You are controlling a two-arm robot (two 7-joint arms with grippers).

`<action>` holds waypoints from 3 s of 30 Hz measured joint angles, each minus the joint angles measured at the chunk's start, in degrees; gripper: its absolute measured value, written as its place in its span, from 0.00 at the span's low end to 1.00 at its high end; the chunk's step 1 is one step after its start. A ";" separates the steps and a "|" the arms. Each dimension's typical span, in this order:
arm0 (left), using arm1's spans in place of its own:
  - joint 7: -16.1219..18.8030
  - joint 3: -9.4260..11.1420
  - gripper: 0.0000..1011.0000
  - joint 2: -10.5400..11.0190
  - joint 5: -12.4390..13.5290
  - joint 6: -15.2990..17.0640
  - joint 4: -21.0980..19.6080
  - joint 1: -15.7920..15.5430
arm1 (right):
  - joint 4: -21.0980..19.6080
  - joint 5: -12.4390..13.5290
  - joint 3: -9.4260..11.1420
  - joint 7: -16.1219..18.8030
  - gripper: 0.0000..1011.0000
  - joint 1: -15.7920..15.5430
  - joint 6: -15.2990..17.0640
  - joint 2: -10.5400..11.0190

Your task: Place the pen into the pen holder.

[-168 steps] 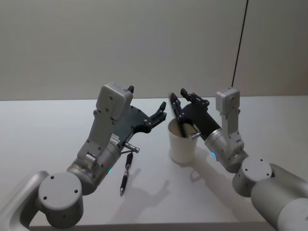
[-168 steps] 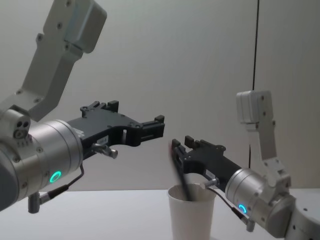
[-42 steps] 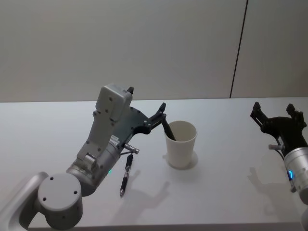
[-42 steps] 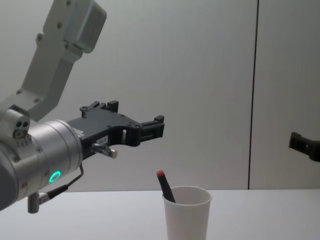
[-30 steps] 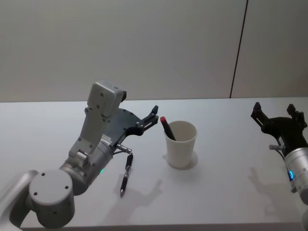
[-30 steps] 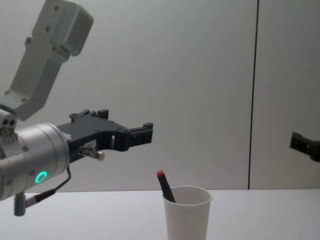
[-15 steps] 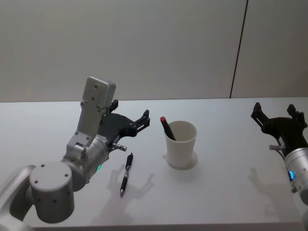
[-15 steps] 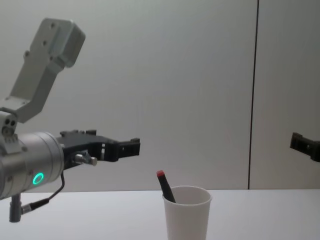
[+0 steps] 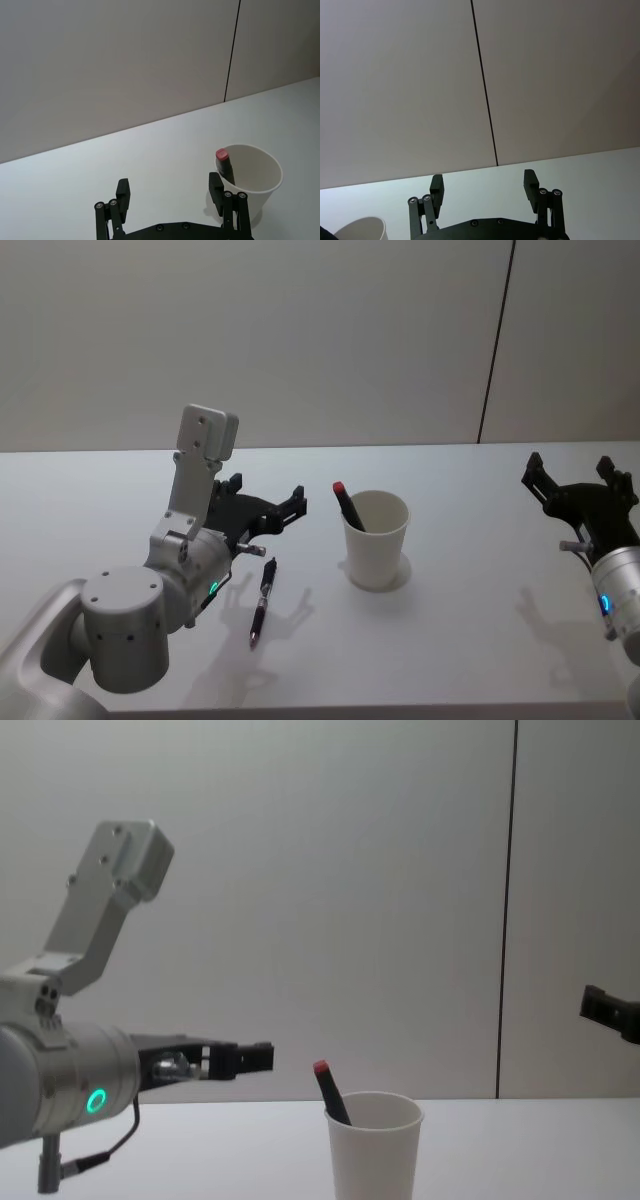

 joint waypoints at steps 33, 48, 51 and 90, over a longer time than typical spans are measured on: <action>1.76 0.24 0.99 -1.43 -1.82 8.33 4.78 0.76 | 0.01 0.00 0.00 0.00 0.99 0.00 0.00 0.00; 0.62 0.76 0.99 -2.34 -0.17 8.98 7.86 0.39 | 0.01 0.00 0.00 0.00 0.99 0.00 0.00 0.00; 0.16 0.89 0.99 -2.55 0.75 9.39 8.56 0.05 | 0.00 0.00 0.00 0.00 0.99 0.00 0.00 0.00; -2.61 1.06 0.90 -3.86 7.15 12.54 14.43 -1.88 | 0.01 0.00 0.00 0.00 0.99 0.00 0.00 0.00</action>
